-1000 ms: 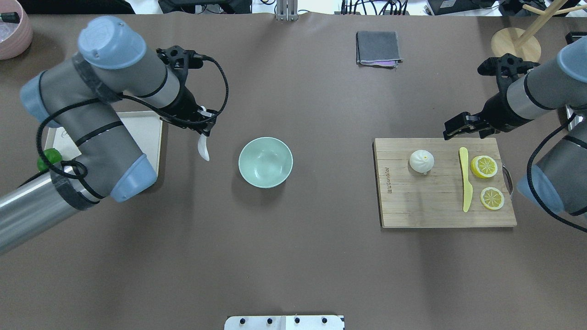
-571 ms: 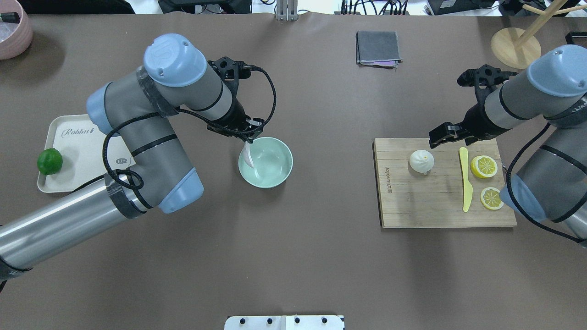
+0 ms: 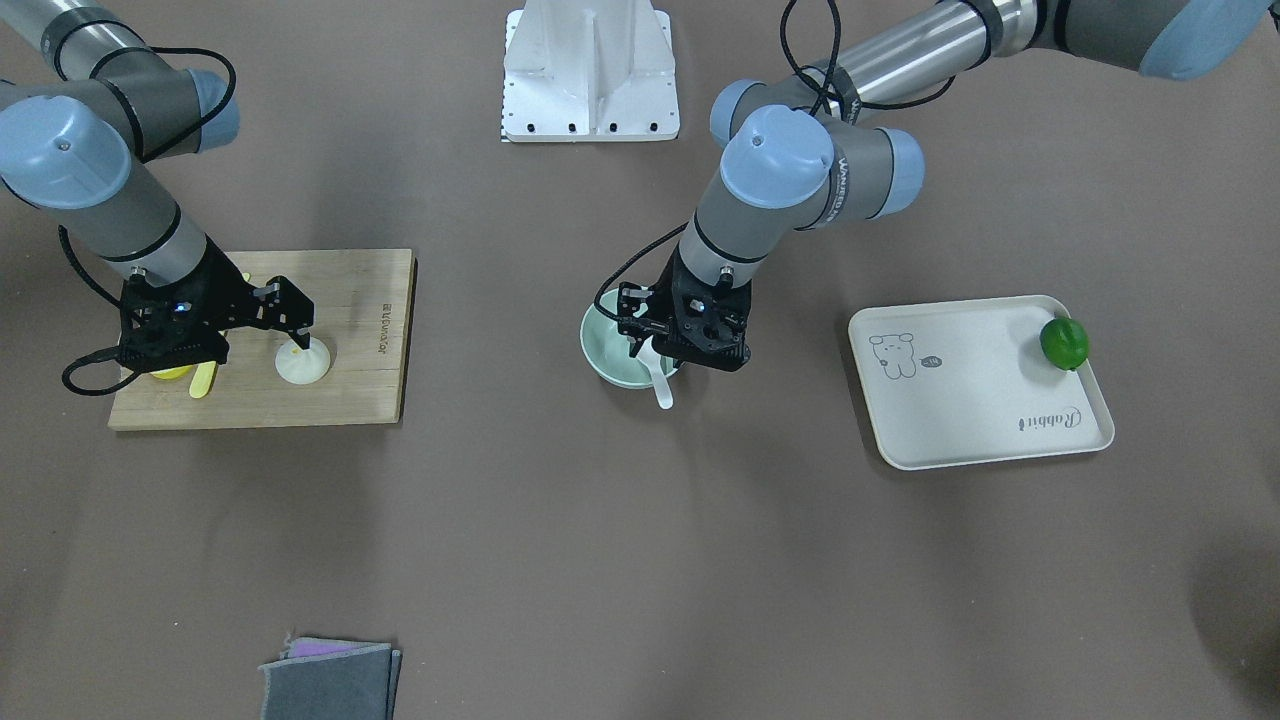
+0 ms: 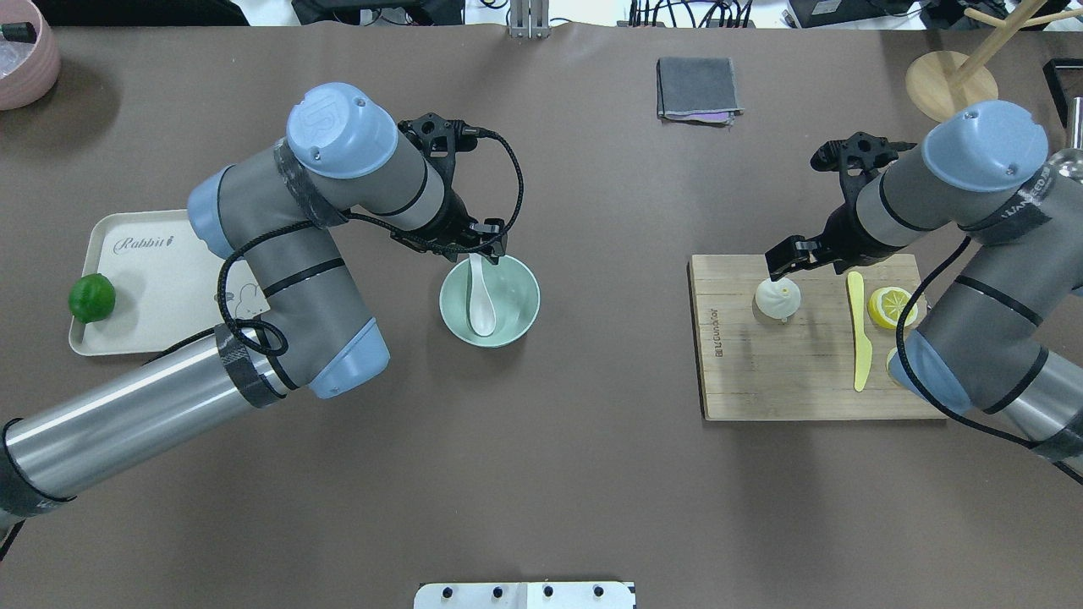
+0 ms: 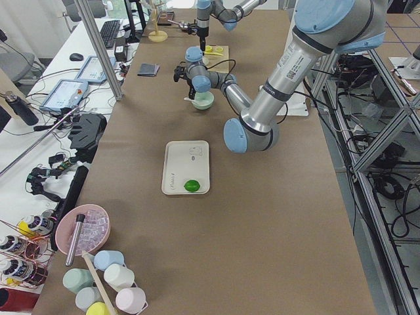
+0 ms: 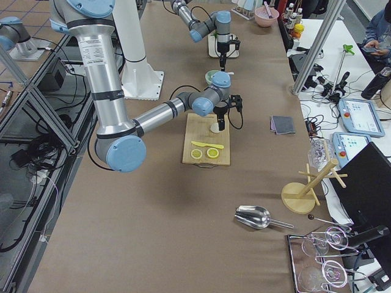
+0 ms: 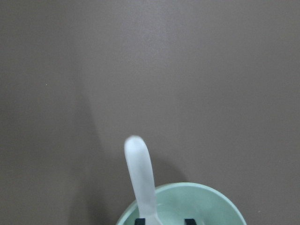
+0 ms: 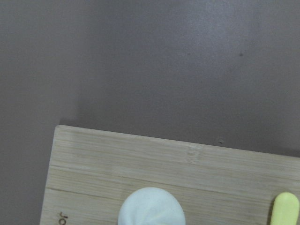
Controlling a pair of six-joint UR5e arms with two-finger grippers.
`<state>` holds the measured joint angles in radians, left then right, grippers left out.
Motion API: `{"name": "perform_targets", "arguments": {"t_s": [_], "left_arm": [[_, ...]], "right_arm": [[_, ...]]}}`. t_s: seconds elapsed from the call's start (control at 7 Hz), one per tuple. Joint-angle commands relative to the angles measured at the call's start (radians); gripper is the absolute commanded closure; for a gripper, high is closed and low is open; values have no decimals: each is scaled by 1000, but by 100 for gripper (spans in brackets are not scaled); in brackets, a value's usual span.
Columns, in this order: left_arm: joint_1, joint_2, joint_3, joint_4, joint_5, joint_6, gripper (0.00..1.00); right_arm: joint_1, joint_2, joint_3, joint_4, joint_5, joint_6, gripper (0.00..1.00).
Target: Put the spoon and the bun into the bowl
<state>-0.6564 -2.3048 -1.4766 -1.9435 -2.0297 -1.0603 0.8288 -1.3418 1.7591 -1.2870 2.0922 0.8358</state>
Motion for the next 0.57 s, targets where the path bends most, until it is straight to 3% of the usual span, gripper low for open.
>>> {"name": "perform_targets", "arguments": {"t_s": [0.0,0.14,0.29,0.43], "left_arm": [[-5,-1,-11,-2,-1,-4,2],[-5,-1,-14,0,0,-9,2],[-6,1,-14,0,0,-10,2],[-9,1,-14,0,0,-10,2]], "right_arm": [[-37,18,-41,0,-38,-1,2],[-48,36,-67,0,-40,0,9],[-53,36,-69,-2,-37,-1,32],[-53,36,-61,0,-26,-1,88]]}}
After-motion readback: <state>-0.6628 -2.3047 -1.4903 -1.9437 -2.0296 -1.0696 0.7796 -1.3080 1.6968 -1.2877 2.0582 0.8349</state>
